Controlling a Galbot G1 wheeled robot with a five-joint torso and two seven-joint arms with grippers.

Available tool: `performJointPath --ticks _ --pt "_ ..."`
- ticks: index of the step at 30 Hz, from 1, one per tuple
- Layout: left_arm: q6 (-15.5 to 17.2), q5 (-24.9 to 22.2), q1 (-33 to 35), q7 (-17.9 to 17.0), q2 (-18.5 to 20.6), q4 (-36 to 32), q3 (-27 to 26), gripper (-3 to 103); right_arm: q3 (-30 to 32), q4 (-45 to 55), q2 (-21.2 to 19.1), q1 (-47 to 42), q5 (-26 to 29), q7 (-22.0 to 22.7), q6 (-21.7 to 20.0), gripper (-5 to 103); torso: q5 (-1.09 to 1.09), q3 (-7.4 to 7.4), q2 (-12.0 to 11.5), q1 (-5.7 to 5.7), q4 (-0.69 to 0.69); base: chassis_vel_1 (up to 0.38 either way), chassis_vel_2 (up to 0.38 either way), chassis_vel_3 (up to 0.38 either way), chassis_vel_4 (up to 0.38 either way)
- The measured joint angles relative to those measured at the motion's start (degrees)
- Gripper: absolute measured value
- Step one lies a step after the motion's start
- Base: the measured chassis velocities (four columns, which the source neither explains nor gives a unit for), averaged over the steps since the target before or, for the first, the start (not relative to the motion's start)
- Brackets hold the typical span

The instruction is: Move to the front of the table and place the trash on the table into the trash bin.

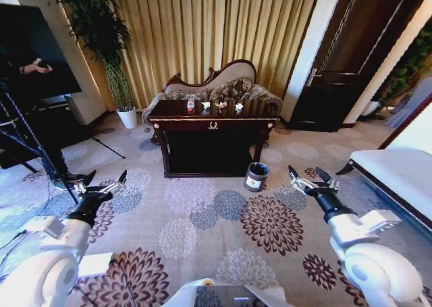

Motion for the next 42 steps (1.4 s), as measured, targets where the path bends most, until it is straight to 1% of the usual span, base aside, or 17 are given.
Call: performJointPath --ticks 17,21,26,31,42 --pt "-0.11 0.21 0.09 0.04 -0.08 -0.29 0.14 100 0.01 0.04 -0.07 -0.05 0.03 -0.02 0.09 100 0.0 0.0 0.0 0.0 0.0 0.0 0.0 0.0 0.0" --pt "-1.23 0.1 0.07 -0.2 -0.13 -0.25 0.47 100 -0.01 -0.07 -0.1 -0.06 0.05 -0.04 0.09 100 0.0 0.0 0.0 0.0 0.0 0.0 0.0 0.0 0.0" --pt "-1.45 -0.15 0.02 -0.51 -0.2 -0.11 0.47 100 -0.07 -0.16 -0.11 0.02 0.2 -0.06 0.1 100 0.0 0.0 0.0 0.0 0.0 0.0 0.0 0.0 0.0" --pt "-1.2 -2.46 0.03 -1.57 -0.25 0.15 -0.12 100 -0.16 -0.55 -0.09 0.3 0.37 -0.1 0.1 100 0.0 0.0 0.0 0.0 0.0 0.0 0.0 0.0 0.0" --pt "-1.16 -2.92 0.02 -1.68 -0.46 0.43 -0.46 100 -0.1 -1.13 -0.47 0.74 0.37 -0.25 0.09 100 0.0 0.0 0.0 0.0 0.0 0.0 0.0 0.0 0.0"
